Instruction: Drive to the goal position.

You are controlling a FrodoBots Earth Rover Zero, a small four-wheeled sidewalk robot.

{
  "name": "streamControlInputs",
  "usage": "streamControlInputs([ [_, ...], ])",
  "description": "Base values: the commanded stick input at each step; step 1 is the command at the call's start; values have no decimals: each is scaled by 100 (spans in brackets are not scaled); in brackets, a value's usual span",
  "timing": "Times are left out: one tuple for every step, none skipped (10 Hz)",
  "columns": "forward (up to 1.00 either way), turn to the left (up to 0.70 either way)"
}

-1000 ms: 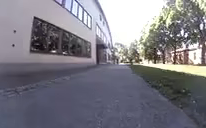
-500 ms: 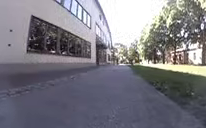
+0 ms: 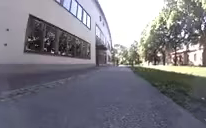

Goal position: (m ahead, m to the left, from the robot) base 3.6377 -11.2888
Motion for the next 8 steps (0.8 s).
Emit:
streamControlInputs([
  [45, -27],
  [45, -27],
  [45, -27],
  [45, -27],
  [45, -24],
  [45, -7],
  [45, 0],
  [45, 0],
])
